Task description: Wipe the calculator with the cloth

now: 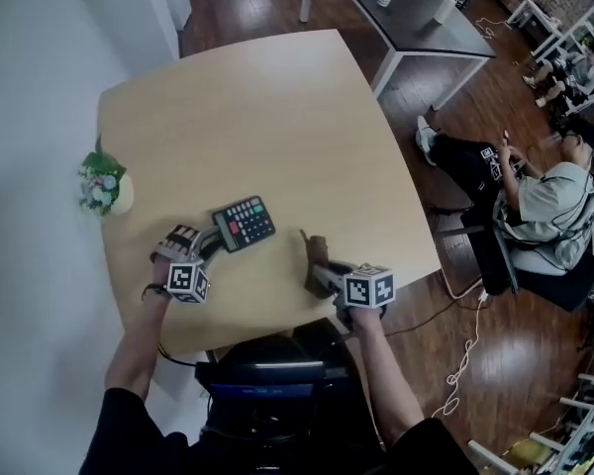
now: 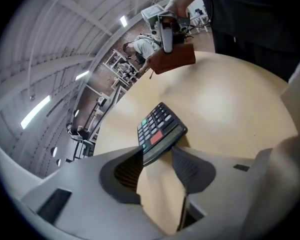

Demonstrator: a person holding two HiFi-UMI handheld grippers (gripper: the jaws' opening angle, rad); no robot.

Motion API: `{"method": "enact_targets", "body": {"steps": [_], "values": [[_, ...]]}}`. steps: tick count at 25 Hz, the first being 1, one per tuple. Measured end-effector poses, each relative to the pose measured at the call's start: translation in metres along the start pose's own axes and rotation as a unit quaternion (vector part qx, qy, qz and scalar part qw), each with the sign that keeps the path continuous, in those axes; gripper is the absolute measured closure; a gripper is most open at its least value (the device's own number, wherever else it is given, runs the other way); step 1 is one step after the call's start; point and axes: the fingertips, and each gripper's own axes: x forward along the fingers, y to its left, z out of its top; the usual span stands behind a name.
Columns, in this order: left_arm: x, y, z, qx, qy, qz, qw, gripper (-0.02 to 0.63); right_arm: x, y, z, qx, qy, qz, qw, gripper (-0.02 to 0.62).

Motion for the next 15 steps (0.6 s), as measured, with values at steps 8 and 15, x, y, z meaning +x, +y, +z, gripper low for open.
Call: {"method": "enact_targets", "body": {"steps": [8,15], "values": [[0.024,-0.012,-0.013,0.098,0.014,-0.038,0.9944,0.316,-0.03,0.011,-0.012,0.012,-0.046,-0.032,0.998,0.526],[0.041,-0.016,-0.021,0.087,0.046,-0.053,0.9937,0.456,-0.034,0.024,-0.005,0.004,-0.061,-0.032,0.998,0.526]]}}
